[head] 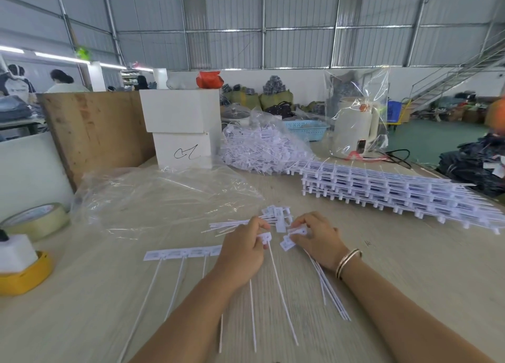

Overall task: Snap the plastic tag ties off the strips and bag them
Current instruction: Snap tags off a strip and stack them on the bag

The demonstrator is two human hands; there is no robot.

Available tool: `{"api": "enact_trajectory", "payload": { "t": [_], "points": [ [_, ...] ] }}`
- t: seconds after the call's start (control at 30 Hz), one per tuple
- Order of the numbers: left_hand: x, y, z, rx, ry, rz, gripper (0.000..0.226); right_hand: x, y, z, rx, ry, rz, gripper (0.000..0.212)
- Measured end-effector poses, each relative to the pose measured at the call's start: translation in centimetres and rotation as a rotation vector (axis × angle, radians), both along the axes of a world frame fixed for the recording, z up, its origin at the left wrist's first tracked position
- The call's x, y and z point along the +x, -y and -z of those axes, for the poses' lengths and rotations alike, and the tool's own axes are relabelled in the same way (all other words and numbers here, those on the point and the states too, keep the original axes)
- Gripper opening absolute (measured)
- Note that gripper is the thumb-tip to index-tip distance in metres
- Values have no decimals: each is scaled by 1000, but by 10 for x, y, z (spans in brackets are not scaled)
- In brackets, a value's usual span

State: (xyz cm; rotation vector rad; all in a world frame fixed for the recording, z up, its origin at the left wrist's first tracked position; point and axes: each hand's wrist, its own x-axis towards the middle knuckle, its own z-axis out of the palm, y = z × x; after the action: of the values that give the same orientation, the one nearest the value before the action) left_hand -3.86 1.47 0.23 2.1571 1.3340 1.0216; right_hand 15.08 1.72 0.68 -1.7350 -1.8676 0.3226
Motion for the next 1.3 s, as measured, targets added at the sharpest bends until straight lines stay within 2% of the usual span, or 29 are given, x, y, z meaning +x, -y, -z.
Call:
{"api": "enact_trajectory", "payload": {
  "t": [0.07, 0.17, 0.2, 0.3, 0.37, 0.47, 0.57, 0.77, 0.87, 1.0, 1.1, 1.3],
  "points": [
    [0, -2, 2, 15, -71, -20, 33, -2, 2, -1, 112, 12, 70, 29],
    [3, -2, 4, 129, -196, -56, 42, -8, 8, -1, 361, 27, 74, 20],
    [5, -2, 4, 168, -203, -47, 43, -11, 10, -2, 379, 39, 29, 23],
    [11, 3, 1, 257, -151, 18, 37, -21, 15, 0, 307, 116, -141, 49],
    [13, 5, 0, 264, -118, 54, 31, -23, 15, 0, 284, 173, -203, 44],
    [11, 5, -1, 223, -120, 35, 25, -21, 14, -2, 277, 77, -219, 23],
    [5, 2, -4, 178, -143, 10, 7, -19, 17, -5, 260, -59, -204, 23],
    [1, 4, -8, 16, -87, 80, 19, -19, 20, -7, 90, -189, -282, 24],
    [3, 6, -9, -27, -33, 101, 22, -19, 21, -8, 8, -190, -341, 23],
    [5, 5, -11, -140, 77, 73, 22, -19, 20, -9, 96, -224, -380, 13],
    [3, 5, -15, -222, 229, 97, 22, -19, 19, -6, 227, -128, -350, 13],
    [3, 7, -17, -302, 355, 105, 23, -24, 21, -5, 418, -40, -304, 34]
  ]
}}
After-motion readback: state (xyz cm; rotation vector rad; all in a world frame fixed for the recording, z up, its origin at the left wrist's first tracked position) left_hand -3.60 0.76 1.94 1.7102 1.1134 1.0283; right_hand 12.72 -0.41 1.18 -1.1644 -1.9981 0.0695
